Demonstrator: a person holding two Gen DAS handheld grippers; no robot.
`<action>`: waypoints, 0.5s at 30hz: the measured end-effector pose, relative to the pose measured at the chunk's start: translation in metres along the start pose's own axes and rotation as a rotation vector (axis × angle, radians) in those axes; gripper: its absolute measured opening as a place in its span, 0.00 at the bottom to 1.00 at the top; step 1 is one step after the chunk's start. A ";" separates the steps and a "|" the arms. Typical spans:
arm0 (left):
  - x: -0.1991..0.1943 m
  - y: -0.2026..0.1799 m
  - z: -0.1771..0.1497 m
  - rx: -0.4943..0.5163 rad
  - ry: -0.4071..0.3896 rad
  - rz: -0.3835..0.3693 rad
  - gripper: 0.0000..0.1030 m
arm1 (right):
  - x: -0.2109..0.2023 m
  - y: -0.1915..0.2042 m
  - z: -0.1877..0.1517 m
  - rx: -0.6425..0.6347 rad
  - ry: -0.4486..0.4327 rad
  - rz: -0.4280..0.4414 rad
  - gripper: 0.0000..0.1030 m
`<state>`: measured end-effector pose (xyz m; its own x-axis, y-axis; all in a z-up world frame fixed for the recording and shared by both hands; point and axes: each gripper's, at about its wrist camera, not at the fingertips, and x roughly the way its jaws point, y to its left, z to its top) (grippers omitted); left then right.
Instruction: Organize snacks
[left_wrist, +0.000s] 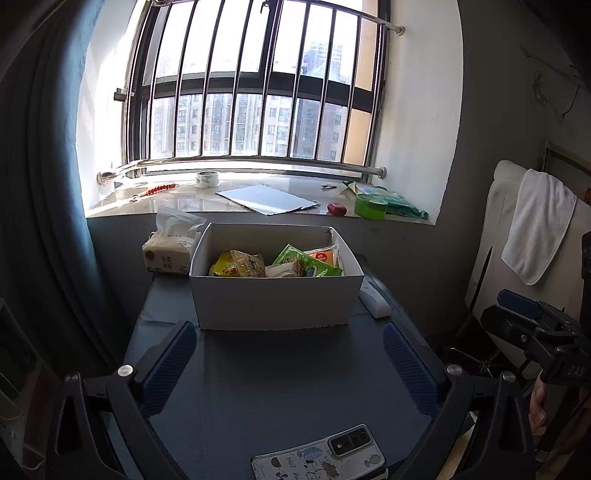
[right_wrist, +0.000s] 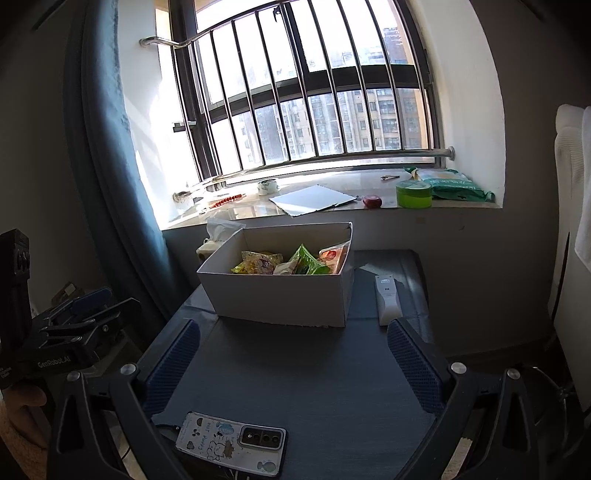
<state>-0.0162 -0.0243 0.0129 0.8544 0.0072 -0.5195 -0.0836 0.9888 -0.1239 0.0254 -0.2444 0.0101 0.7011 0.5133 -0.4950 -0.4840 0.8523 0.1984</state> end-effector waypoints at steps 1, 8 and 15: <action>0.000 0.000 0.000 0.001 0.000 0.001 1.00 | -0.001 0.000 0.000 -0.001 0.000 0.000 1.00; 0.000 0.001 0.000 0.000 0.003 -0.001 1.00 | 0.000 0.000 -0.001 -0.004 0.003 0.003 1.00; 0.001 0.001 0.000 0.002 0.006 0.000 1.00 | 0.001 0.001 -0.001 -0.005 0.006 0.005 1.00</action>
<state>-0.0157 -0.0237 0.0127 0.8513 0.0065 -0.5246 -0.0830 0.9890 -0.1225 0.0252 -0.2435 0.0091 0.6957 0.5170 -0.4987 -0.4903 0.8492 0.1963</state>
